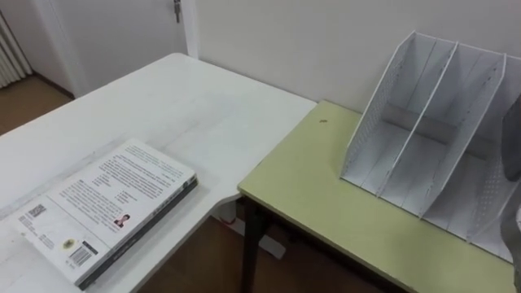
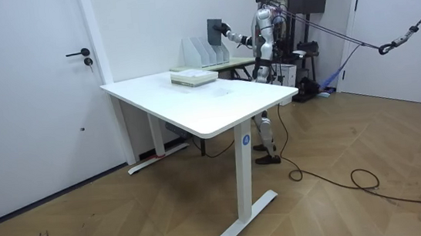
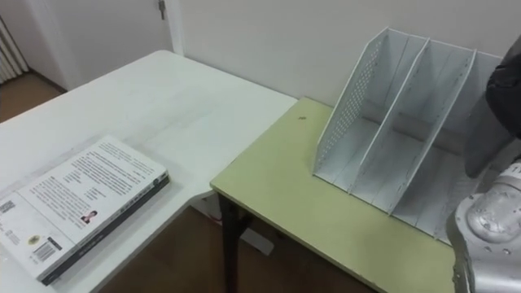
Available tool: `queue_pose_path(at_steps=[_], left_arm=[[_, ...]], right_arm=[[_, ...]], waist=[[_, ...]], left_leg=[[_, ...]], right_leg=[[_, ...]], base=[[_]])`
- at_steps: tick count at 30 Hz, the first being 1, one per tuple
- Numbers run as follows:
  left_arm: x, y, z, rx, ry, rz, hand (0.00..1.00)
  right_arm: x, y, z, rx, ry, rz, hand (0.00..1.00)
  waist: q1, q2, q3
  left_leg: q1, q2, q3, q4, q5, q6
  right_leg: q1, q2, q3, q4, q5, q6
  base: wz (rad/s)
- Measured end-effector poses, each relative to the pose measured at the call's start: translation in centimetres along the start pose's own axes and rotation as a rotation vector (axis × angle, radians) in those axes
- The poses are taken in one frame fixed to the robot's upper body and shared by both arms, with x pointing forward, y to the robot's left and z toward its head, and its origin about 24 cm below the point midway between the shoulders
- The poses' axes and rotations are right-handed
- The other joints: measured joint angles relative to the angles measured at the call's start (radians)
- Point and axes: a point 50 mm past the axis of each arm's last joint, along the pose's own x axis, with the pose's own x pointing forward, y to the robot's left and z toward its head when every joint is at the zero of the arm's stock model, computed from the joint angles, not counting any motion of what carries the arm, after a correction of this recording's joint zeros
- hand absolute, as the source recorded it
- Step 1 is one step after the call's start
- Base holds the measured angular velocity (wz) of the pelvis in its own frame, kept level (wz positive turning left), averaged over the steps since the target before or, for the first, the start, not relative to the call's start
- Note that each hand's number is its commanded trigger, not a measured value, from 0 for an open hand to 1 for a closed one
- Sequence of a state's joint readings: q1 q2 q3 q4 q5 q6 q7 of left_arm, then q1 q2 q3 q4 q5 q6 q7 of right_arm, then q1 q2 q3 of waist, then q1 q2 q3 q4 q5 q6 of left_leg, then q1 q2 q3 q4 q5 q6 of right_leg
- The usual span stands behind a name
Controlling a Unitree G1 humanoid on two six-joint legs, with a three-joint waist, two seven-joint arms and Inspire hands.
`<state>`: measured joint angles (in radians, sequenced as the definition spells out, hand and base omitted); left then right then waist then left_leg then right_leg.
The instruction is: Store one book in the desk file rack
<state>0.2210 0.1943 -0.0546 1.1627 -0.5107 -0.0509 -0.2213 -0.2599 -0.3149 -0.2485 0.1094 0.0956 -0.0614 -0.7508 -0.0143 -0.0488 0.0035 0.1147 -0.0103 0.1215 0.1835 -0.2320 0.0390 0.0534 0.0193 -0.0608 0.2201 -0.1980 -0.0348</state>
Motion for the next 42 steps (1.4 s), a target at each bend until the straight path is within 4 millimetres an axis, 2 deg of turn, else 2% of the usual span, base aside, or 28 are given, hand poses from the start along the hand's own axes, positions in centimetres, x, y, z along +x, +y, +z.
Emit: queue_pose_path(at_steps=[4, 11, 14, 18, 23, 27, 34, 37, 42], left_arm=[[0.0, 0.2, 0.3, 0.007, -0.007, 0.002, 0.00], [-0.1, 0.5, 0.4, 0.008, -0.011, 0.010, 0.00], [-0.1, 0.5, 0.4, 0.002, -0.011, 0.009, 0.00], [0.0, 0.2, 0.6, 0.020, -0.011, -0.004, 0.00], [-0.1, 0.3, 0.7, 0.021, -0.009, -0.003, 0.00], [-0.2, 0.5, 0.6, 0.013, -0.003, 0.002, 0.00], [-0.2, 0.7, 0.7, 0.021, -0.001, 0.008, 0.00], [-0.2, 0.9, 0.7, 0.024, -0.001, 0.022, 0.00], [-0.3, 1.1, 0.7, 0.017, 0.005, 0.041, 0.00]], right_arm=[[0.5, 0.3, -0.1, 0.022, 0.037, 0.012, 1.00], [1.8, 0.7, 0.3, 0.030, 0.034, 0.009, 1.00], [2.1, 1.2, 0.2, 0.029, 0.047, 0.026, 1.00], [2.1, 1.2, -0.1, 0.018, 0.059, 0.031, 1.00], [2.9, 1.8, -1.5, -0.001, 0.150, 0.033, 1.00], [3.6, 1.4, -2.0, -0.041, 0.180, 0.028, 1.00], [5.4, 0.4, -0.8, -0.076, 0.125, 0.020, 1.00], [6.3, 0.1, -1.1, -0.096, 0.158, -0.003, 1.00], [6.7, -0.3, -2.0, -0.102, 0.219, -0.026, 1.00]], waist=[[0.004, -0.007, 0.0036], [0.003, -0.016, -0.0015], [0.008, -0.015, -0.0061], [0.019, -0.011, -0.0083], [0.021, -0.007, -0.0069], [0.019, -0.007, -0.0071], [0.019, -0.009, -0.0057], [0.019, -0.016, -0.0033], [0.020, -0.021, -0.0020]], left_leg=[[-0.002, -0.001, 0.000, 0.003, 0.000, 0.000], [-0.010, -0.001, -0.010, 0.006, 0.000, 0.000], [-0.014, -0.001, -0.015, 0.007, 0.000, 0.000], [-0.012, 0.000, -0.017, 0.007, 0.000, 0.000], [-0.008, 0.001, -0.018, 0.007, 0.000, 0.000], [-0.009, 0.001, -0.020, 0.008, 0.001, -0.001], [-0.016, -0.001, -0.030, 0.014, 0.001, -0.001], [-0.016, -0.001, -0.042, 0.015, 0.001, -0.001], [-0.016, -0.002, -0.043, 0.015, 0.001, -0.001]], right_leg=[[-0.002, -0.001, 0.002, -0.002, 0.000, 0.000], [-0.004, -0.001, -0.007, -0.001, 0.000, 0.000], [-0.006, -0.001, -0.010, 0.000, 0.000, 0.000], [-0.003, 0.000, -0.013, 0.000, 0.000, -0.001], [-0.001, -0.001, -0.024, 0.001, 0.002, -0.003], [-0.002, -0.002, -0.026, 0.002, 0.003, -0.004], [-0.001, -0.002, -0.028, 0.001, 0.002, -0.003], [-0.001, -0.002, -0.029, 0.002, 0.003, -0.004], [0.000, -0.002, -0.028, 0.001, 0.003, -0.004]], base=[[0.00], [0.04], [0.04], [0.00], [-0.01], [0.01], [0.03], [0.00], [0.00]])
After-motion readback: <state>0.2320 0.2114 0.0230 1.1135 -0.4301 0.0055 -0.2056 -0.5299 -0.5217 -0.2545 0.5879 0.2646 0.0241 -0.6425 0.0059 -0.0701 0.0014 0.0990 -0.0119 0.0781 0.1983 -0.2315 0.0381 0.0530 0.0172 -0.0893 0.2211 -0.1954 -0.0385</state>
